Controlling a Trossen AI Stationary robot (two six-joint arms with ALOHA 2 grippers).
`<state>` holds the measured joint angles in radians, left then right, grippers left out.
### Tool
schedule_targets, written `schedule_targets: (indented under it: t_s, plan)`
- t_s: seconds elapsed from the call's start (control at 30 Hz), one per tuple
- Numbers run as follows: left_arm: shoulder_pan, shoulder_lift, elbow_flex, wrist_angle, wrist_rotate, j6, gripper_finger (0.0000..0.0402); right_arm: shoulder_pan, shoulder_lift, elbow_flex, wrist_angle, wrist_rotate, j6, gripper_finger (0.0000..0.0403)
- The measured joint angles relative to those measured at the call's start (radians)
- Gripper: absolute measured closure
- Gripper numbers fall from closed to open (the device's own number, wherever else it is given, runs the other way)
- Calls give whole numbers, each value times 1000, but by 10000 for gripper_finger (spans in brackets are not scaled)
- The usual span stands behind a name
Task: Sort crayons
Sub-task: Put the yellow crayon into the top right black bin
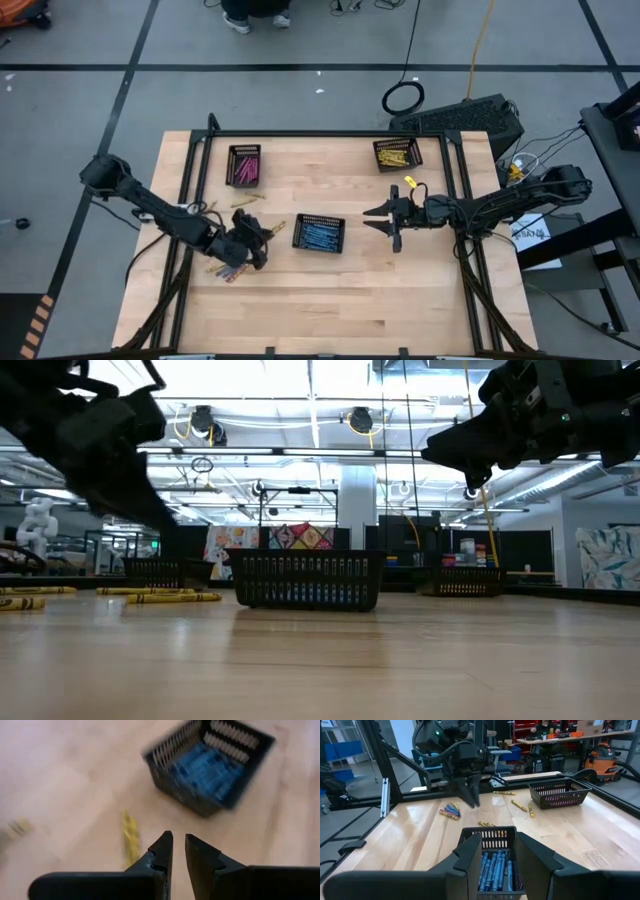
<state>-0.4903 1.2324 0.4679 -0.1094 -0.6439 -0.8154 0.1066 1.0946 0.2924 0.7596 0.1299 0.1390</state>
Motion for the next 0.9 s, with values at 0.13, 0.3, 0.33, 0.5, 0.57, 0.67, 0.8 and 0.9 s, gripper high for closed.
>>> schedule_targets:
  t_s: [0.13, 0.3, 0.33, 0.5, 0.57, 0.67, 0.8, 0.9]
  plan:
    - [27, 16, 0, 28, -16, 13, 349, 0, 0, 0, 0, 0, 0, 299]
    - [-5, 41, 0, -44, 90, 18, 310, 0, 0, 0, 0, 0, -1, 299]
    - [-15, 51, 0, -55, 90, 18, 299, 0, 0, 0, 0, 0, -2, 299]
    - [-47, 103, 0, -91, 91, 9, 243, 0, 0, 0, 0, 0, -13, 299]
    - [-49, 127, 0, -91, 90, -24, 229, 0, 0, 0, -1, 0, -13, 299]
    - [-49, 165, 0, -91, 90, -111, 225, 0, 0, 0, -1, 0, -13, 299]
    - [-49, 234, 0, -91, 36, -199, 235, 0, 0, 0, -1, 0, -13, 299]
    - [-51, 275, 2, -76, -9, -227, 252, 0, 0, 0, 0, 0, -12, 299]
